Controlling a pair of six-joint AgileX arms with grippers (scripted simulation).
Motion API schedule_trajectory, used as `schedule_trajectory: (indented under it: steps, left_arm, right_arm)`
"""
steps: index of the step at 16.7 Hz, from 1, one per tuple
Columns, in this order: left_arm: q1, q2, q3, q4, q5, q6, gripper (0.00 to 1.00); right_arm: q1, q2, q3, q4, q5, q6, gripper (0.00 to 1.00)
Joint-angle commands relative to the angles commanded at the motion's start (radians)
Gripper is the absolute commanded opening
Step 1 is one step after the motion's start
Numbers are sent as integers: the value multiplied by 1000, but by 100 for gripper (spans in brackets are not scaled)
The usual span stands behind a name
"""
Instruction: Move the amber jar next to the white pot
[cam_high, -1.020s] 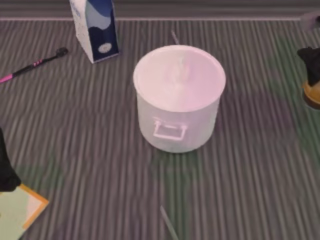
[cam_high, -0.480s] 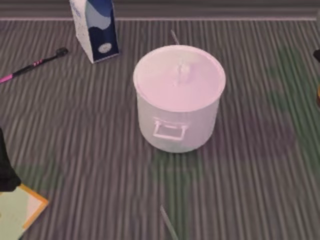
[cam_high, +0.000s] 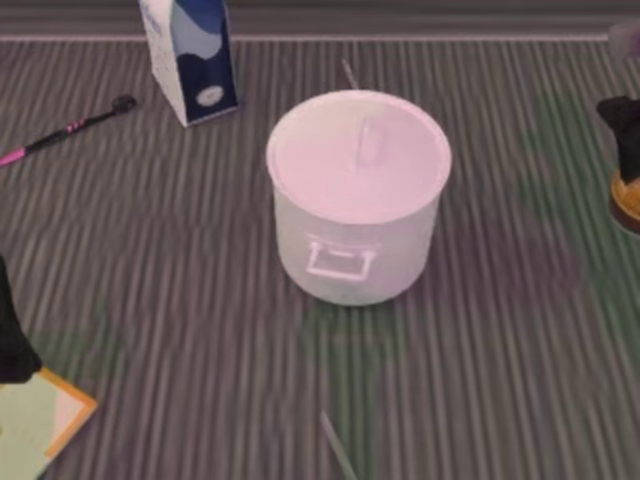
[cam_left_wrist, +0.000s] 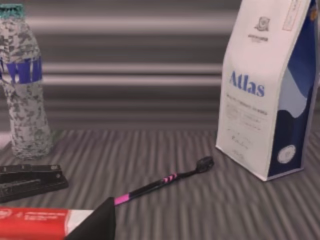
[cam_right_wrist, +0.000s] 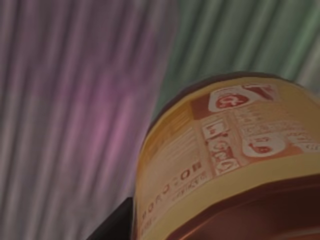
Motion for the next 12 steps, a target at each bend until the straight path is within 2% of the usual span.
schedule_trajectory:
  steps: [8,12]
  left_arm:
    - [0,0,0,0,0,0,100]
    - [0,0,0,0,0,0,100]
  right_arm:
    - [173,158,127,33,11,447,0]
    - [210,189,148,42,13,526,0]
